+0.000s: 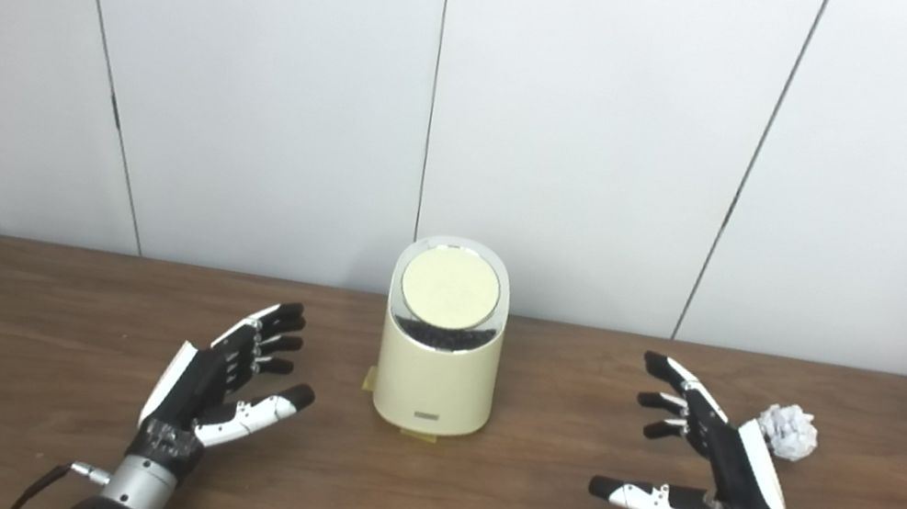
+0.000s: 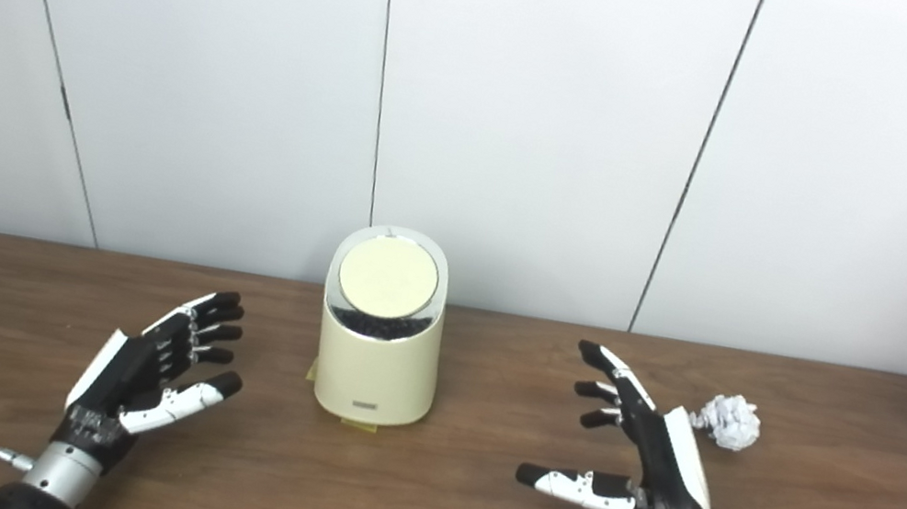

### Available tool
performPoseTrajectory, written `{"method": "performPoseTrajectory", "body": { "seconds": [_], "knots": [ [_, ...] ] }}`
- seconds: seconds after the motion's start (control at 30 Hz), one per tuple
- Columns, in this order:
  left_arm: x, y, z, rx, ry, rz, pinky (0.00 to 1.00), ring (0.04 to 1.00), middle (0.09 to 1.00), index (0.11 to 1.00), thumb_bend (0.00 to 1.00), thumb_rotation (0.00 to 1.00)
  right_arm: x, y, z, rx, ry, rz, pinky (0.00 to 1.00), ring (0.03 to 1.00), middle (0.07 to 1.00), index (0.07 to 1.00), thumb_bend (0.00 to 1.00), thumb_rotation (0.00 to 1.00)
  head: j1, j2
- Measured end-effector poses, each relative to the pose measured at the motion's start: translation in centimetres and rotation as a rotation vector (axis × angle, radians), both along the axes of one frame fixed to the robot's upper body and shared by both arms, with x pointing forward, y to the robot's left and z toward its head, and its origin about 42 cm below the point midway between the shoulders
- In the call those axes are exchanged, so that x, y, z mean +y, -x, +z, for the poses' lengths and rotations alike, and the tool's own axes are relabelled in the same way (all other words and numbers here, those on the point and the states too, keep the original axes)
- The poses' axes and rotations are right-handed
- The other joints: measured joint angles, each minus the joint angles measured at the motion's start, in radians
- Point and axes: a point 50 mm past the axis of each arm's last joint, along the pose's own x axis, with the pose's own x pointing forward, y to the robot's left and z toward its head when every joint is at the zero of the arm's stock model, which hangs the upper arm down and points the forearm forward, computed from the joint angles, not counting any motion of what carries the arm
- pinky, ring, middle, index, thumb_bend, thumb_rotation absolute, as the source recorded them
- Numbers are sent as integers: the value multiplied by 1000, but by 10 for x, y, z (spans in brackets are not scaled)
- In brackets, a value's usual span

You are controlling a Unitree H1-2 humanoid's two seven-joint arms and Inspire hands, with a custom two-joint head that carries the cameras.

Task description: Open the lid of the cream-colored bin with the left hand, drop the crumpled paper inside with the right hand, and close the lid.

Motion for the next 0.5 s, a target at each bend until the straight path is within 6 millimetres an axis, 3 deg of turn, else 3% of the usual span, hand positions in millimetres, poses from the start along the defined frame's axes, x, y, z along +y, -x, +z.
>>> {"method": "performPoseTrajectory", "body": {
  "seconds": [0.2, 0.33, 0.5],
  "knots": [
    [-17, -10, 28, -75, -31, 8, 822, 832, 858, 888, 799, 330, 0, 0, 0, 0, 0, 0, 616, 759, 871, 852, 798, 158, 0, 0],
    [-27, -24, 45, -102, -48, 14, 721, 830, 851, 880, 798, 278, 0, 0, 1, -1, 0, -1, 620, 761, 874, 853, 799, 143, -2, 0],
    [-40, -41, 70, -153, -83, -10, 687, 847, 866, 886, 787, 241, 0, 0, 2, -6, -1, -2, 614, 756, 873, 855, 797, 145, 0, 5]
  ]
}}
